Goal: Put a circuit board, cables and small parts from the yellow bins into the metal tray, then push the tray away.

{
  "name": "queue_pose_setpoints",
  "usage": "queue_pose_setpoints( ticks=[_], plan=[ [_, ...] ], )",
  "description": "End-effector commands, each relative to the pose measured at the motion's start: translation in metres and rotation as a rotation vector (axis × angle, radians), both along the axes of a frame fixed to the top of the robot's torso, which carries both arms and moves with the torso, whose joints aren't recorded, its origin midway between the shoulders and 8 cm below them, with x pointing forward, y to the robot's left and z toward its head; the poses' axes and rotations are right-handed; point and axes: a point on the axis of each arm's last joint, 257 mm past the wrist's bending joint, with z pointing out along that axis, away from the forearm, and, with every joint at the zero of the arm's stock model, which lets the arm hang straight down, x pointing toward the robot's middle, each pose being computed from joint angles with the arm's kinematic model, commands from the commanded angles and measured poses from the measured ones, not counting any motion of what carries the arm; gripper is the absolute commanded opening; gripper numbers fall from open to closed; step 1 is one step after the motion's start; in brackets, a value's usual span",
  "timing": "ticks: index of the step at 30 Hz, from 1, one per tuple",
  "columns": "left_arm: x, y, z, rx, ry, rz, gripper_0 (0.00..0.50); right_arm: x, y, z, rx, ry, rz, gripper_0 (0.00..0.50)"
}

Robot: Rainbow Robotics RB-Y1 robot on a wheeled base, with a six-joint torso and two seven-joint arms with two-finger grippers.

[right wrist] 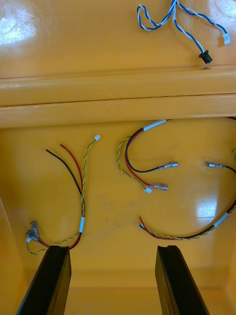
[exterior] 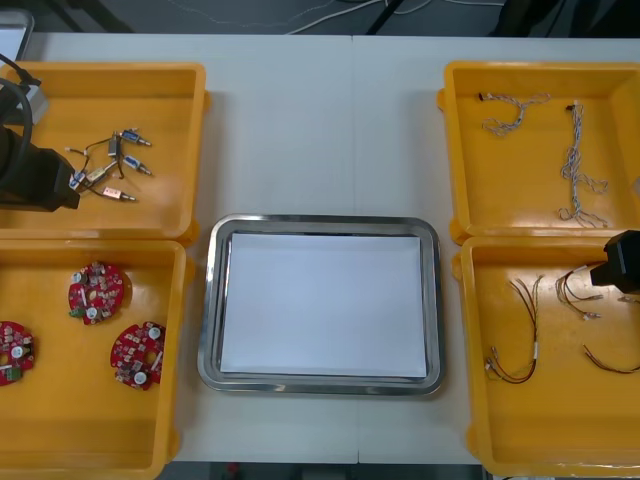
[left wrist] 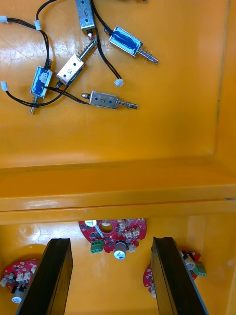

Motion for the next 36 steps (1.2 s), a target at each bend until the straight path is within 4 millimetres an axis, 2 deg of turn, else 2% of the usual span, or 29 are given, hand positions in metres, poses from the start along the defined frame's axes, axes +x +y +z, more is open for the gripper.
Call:
queue_pose_setpoints(
  ticks=[1, 15, 16, 17, 18, 20, 24, 31, 36],
  plan=[
    [-0.004, 0.017, 0.016, 0.06, -0.029, -0.029, 0.47, 0.002, -0.005, 0.004, 0.001, -0.024, -0.002, 0.5],
    [-0.004, 0.017, 0.016, 0.06, -0.029, -0.029, 0.471, 0.002, -0.005, 0.004, 0.001, -0.024, -0.002, 0.5],
    [-0.004, 0.017, 0.016, 0.06, -0.029, -0.029, 0.47, -0.008, -0.008, -0.012, 0.011, 0.022, -0.018, 0.5],
    [-0.004, 0.017, 0.016, 0.06, -0.029, -0.029, 0.484, -0.01, -0.01, -0.014, 0.012, 0.03, -0.024, 0.5],
    [-0.01, 0.002, -0.01, 0.063, 0.026, -0.119, 0.493, -0.009, -0.01, -0.013, 0.01, 0.027, -0.024, 0.5],
    [-0.011, 0.0, -0.015, 0.058, 0.034, -0.119, 0.5, -0.01, -0.014, -0.01, 0.003, 0.029, -0.033, 0.5],
    [-0.01, 0.001, -0.011, 0.069, 0.027, -0.124, 0.5, -0.013, -0.02, -0.007, -0.005, 0.036, -0.053, 0.5],
    [-0.01, -0.001, -0.009, 0.071, 0.022, -0.139, 0.5, -0.02, -0.027, -0.005, 0.044, 0.058, -0.21, 0.5],
    [-0.021, 0.002, -0.015, 0.078, 0.023, -0.144, 0.5, -0.025, -0.03, -0.008, 0.097, 0.068, -0.351, 0.5]
  ],
)
